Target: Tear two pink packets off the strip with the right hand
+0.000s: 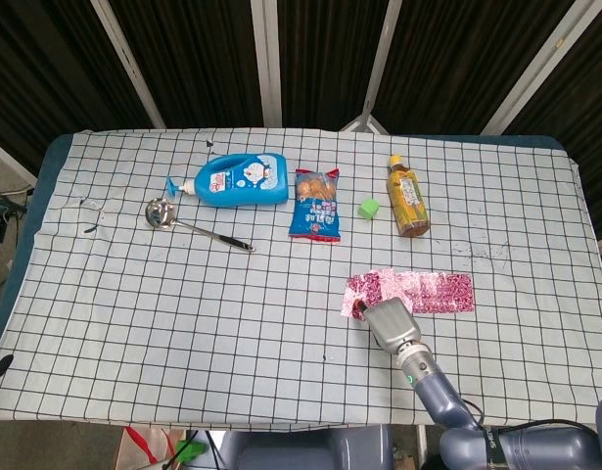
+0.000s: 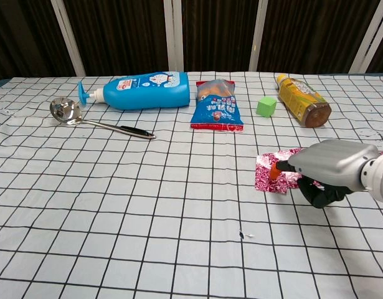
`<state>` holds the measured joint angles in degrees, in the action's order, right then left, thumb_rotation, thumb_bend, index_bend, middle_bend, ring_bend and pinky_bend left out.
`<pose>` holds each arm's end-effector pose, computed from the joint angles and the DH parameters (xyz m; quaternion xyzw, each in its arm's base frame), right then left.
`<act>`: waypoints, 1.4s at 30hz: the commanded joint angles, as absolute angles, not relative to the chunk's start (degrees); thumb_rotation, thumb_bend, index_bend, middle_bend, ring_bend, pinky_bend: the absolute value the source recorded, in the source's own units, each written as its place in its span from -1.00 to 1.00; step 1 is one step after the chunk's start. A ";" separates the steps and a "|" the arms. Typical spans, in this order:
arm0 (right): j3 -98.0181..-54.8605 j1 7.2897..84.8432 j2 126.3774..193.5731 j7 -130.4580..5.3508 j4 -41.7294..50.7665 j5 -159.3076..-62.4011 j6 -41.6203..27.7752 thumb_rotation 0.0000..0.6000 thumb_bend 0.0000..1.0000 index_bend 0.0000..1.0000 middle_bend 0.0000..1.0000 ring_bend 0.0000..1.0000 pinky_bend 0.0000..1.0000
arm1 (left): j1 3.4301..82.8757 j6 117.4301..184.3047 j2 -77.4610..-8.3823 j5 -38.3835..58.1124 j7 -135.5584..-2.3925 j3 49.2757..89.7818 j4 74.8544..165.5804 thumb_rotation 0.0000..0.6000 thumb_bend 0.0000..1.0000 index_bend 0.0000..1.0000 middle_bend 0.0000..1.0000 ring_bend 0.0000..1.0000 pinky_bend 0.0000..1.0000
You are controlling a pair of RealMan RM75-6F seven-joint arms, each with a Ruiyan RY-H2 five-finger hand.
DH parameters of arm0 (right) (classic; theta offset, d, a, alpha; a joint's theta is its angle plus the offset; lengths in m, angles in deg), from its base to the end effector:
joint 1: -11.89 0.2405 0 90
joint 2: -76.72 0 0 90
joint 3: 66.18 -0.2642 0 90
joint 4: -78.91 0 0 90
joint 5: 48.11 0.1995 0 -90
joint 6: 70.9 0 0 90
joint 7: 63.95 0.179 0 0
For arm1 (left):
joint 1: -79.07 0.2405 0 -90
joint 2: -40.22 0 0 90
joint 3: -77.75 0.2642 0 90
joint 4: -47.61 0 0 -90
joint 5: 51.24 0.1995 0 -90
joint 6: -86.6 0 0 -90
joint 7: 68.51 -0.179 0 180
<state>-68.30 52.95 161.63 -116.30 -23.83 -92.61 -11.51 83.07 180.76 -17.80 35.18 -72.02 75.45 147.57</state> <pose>-0.1727 -0.3087 -0.0346 0.8151 -0.3427 0.1837 0.4294 -0.3127 0.1641 0.2179 -0.5453 -0.3748 -0.3744 0.6496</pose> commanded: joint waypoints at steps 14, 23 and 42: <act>-67.63 56.57 167.20 -120.65 -23.98 -88.55 -9.43 1.00 0.78 -0.61 0.69 0.73 0.40 | 83.28 180.97 -16.97 34.97 -69.36 75.32 147.13 1.00 -0.45 -0.67 -1.00 -1.00 -0.83; -67.56 58.47 170.33 -122.81 -23.94 -87.09 -8.55 1.00 0.78 -0.61 0.69 0.73 0.40 | 83.32 181.03 -16.80 34.98 -68.60 75.30 146.96 1.00 -0.45 -0.67 -1.00 -1.00 -0.83; -70.48 59.43 167.74 -120.85 -28.51 -87.45 -3.99 1.00 0.78 -0.61 0.69 0.73 0.40 | 83.45 181.19 -16.45 34.72 -67.52 75.17 146.60 1.00 -0.45 -0.67 -1.00 -1.00 -0.83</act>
<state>-70.27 59.59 168.30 -121.27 -28.01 -87.25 -4.32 83.45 181.18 -16.45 34.71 -67.51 75.17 146.59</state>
